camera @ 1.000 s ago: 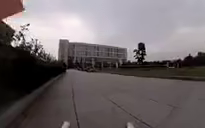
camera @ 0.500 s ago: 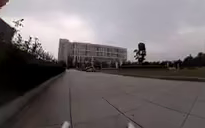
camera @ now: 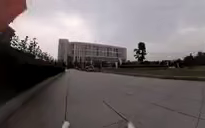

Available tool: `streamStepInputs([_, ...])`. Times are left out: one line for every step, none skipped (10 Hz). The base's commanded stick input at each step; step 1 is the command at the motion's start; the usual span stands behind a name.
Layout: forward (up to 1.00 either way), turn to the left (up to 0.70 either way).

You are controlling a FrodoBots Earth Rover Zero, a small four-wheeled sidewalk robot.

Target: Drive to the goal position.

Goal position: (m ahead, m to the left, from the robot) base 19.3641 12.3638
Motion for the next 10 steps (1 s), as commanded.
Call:
streamStepInputs([0.45,0.0])
streamStepInputs([0.45,0.0])
streamStepInputs([0.45,0.0])
streamStepInputs([0.45,0.14])
streamStepInputs([0.45,0.27])
streamStepInputs([0.45,0.27])
streamStepInputs([0.45,0.27])
streamStepInputs([0.45,0.27])
streamStepInputs([0.45,0.27])
streamStepInputs([0.45,0.27])
